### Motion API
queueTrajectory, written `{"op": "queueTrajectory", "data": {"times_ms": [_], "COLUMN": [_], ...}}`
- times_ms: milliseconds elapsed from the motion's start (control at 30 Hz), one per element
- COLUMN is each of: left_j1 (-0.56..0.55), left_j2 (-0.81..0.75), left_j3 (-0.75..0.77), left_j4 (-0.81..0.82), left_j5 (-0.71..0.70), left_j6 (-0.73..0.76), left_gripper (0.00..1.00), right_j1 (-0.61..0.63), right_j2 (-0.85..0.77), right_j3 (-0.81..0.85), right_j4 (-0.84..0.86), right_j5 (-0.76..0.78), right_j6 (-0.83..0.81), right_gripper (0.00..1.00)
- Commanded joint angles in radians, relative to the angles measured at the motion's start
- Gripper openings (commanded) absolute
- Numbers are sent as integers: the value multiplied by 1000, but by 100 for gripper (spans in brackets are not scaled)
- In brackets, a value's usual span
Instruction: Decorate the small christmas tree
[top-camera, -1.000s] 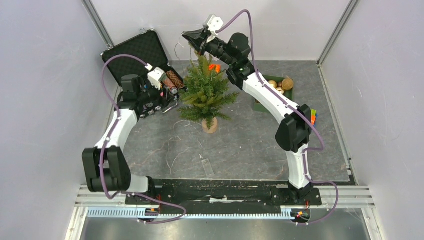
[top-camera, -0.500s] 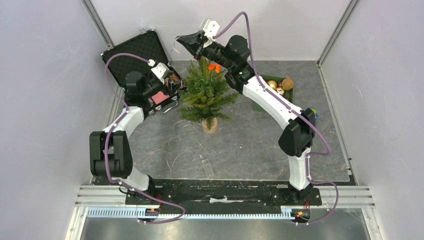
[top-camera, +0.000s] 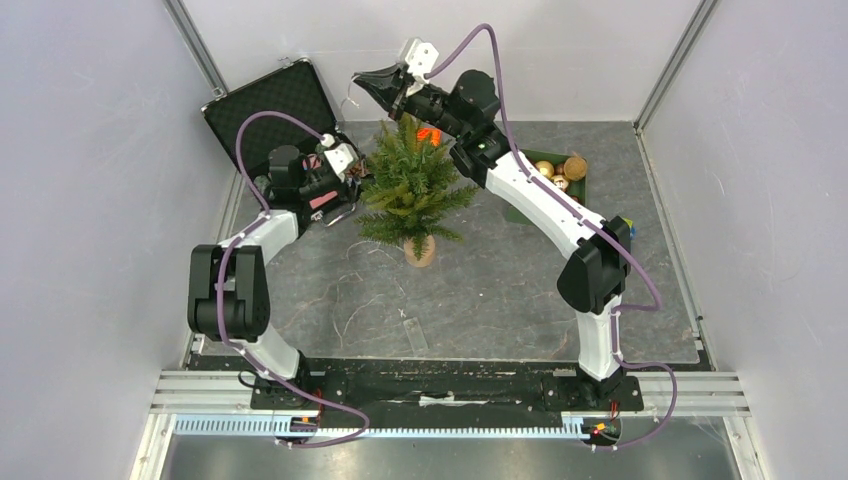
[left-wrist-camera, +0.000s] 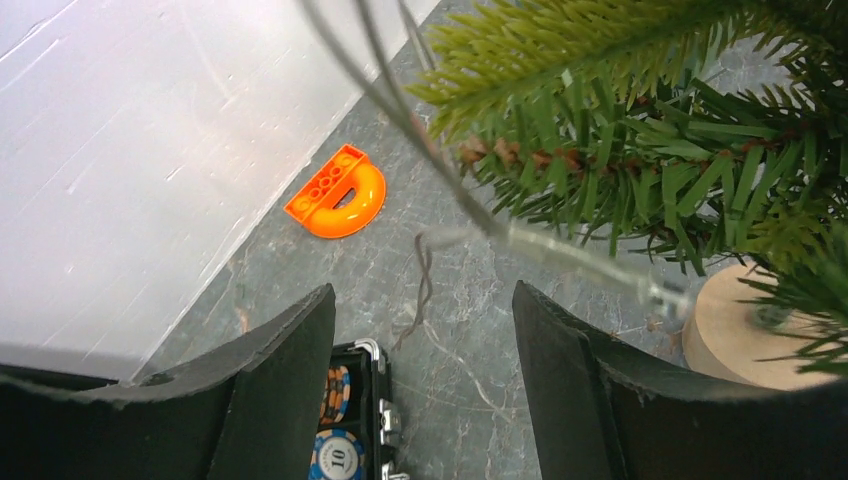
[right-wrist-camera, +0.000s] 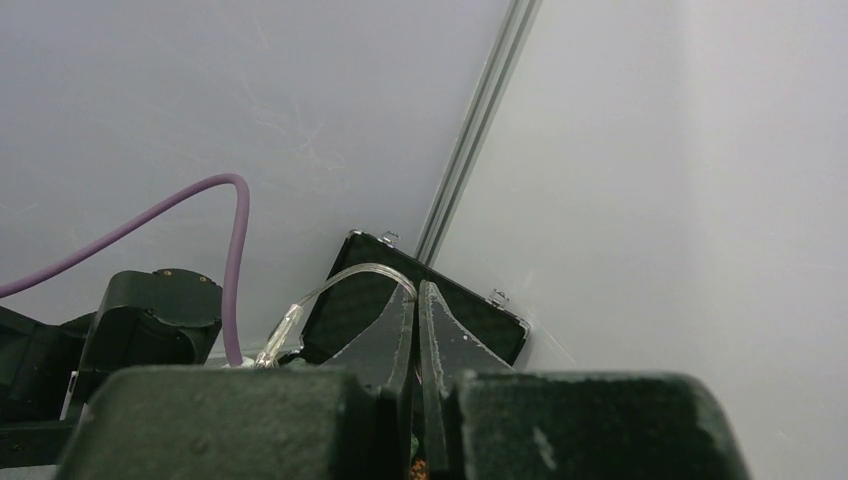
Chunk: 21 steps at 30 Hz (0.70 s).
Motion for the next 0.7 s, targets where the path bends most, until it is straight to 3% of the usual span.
{"op": "queueTrajectory", "data": {"times_ms": [0, 33, 100, 200, 233, 567, 667], "left_j1": [-22, -28, -32, -30, -29, 113, 143], "left_j2": [35, 40, 48, 37, 26, -122, -226], "left_j3": [53, 57, 60, 64, 58, 154, 200], "left_j4": [2, 9, 44, 34, 25, -164, -310], "left_j5": [33, 27, -2, -17, -26, -327, -396], "left_j6": [75, 74, 40, 35, 39, -109, -98], "left_gripper": [71, 67, 52, 6, 2, 2, 2], "right_j1": [3, 3, 3, 1, -1, -73, -79], "right_j2": [-39, -38, -42, -55, -61, -76, -102], "right_j3": [26, 25, 21, -2, -11, -44, -69], "right_j4": [-1, 0, -4, 5, 10, 73, 84], "right_j5": [3, 3, -4, 2, 10, 125, 170], "right_j6": [-25, -24, -24, -25, -25, 19, -8], "right_gripper": [0, 0, 0, 0, 0, 0, 0]}}
